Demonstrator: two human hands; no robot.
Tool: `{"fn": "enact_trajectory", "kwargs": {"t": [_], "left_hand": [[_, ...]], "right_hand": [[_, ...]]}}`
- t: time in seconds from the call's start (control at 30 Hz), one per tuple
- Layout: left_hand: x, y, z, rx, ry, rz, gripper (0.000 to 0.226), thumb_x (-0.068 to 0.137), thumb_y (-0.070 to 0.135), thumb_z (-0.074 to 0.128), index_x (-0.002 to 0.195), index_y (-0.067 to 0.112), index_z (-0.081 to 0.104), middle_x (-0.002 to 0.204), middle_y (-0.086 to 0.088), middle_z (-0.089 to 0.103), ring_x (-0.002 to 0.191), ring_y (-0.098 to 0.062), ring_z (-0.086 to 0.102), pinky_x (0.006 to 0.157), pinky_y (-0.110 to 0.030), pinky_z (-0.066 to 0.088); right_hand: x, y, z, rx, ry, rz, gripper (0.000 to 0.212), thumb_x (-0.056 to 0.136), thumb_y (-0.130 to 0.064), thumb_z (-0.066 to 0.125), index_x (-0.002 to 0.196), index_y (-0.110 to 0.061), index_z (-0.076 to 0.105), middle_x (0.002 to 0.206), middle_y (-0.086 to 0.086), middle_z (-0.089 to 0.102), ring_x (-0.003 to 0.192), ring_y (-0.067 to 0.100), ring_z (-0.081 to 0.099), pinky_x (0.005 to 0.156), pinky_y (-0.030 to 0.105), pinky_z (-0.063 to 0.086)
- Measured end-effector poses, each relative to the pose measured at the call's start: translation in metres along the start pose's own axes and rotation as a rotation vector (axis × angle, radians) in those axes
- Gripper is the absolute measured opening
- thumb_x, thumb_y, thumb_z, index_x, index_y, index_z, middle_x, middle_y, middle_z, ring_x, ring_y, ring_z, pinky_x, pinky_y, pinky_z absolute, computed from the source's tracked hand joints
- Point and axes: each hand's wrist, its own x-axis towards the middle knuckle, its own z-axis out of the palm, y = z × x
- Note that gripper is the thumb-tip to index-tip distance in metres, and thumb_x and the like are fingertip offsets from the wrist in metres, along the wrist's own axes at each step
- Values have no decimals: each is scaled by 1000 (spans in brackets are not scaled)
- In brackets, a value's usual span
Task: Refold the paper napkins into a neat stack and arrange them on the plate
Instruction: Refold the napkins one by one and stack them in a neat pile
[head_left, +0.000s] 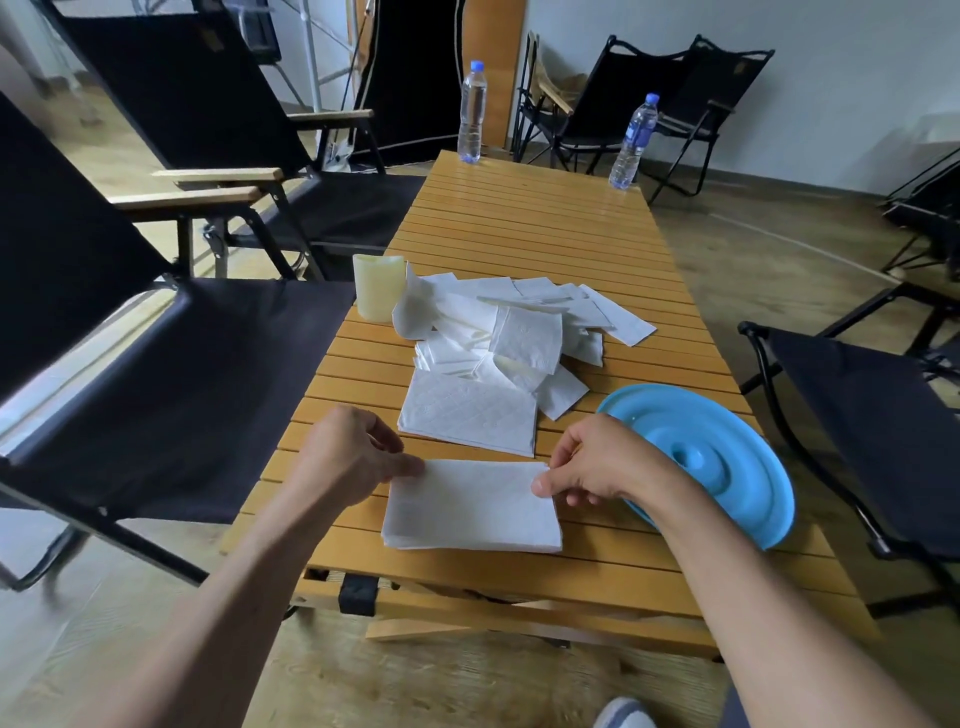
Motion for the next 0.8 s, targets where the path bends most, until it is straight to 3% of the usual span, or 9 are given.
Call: {"fn": "enact_trajectory", "kwargs": {"t": [0.1, 0.2, 0.33, 0.43, 0.5, 0.57, 0.7, 0.8], "left_hand": [[1, -1, -1, 30, 11, -9, 29, 68, 33, 91, 78, 21, 66, 80, 2, 65, 69, -15, 59, 52, -23, 43], [5, -1, -2, -6, 36, 12, 27, 70, 31, 90, 81, 21, 67, 77, 3, 61, 64, -13, 54, 50, -23, 41], [11, 2, 2, -6, 145, 80, 9, 87, 33, 76, 88, 28, 68, 95, 8, 64, 75, -10, 58, 50, -19, 40], [17, 1, 9, 24, 200, 129, 10, 93, 28, 69, 102, 27, 74, 108, 1, 68, 84, -15, 60, 54, -17, 40], [22, -2, 12, 43, 205, 160, 13, 94, 27, 68, 106, 26, 75, 112, 0, 70, 84, -14, 60, 57, -18, 43], [25, -4, 15, 66, 209, 198, 15, 94, 27, 68, 108, 27, 75, 116, -1, 71, 90, -14, 61, 66, -23, 49], [25, -7, 18, 146, 230, 310, 17, 92, 29, 70, 108, 30, 74, 127, 5, 68, 118, -19, 61, 91, -33, 51], [25, -6, 18, 168, 219, 354, 20, 92, 29, 70, 111, 30, 75, 132, 7, 66, 125, -18, 57, 99, -37, 49]], "right_hand": [[5, 1, -1, -9, 159, -70, 27, 68, -36, 91, 74, -22, 69, 65, -6, 69, 61, 8, 62, 50, 22, 42], [12, -3, 4, -70, 344, -228, 15, 80, -36, 82, 91, -29, 75, 87, -14, 71, 82, 7, 64, 64, 21, 45], [25, -10, 15, -234, 302, -315, 20, 88, -34, 75, 107, -27, 77, 107, -7, 72, 94, 10, 64, 80, 27, 54], [32, -13, 16, -289, 284, -348, 17, 89, -33, 74, 103, -25, 78, 106, -6, 71, 92, 10, 63, 77, 26, 51], [34, -15, 16, -329, 277, -367, 10, 89, -28, 72, 87, -21, 79, 96, -3, 73, 85, 15, 64, 68, 28, 48], [35, -15, 16, -375, 273, -389, 22, 89, -24, 68, 70, -13, 73, 84, 5, 72, 80, 22, 66, 64, 34, 52], [35, -13, 14, -354, 281, -404, 22, 89, -25, 65, 74, -11, 73, 82, 6, 71, 80, 22, 66, 71, 40, 59], [36, -12, 11, -346, 288, -407, 21, 91, -27, 64, 82, -12, 76, 86, 1, 72, 84, 22, 66, 75, 41, 58]]}}
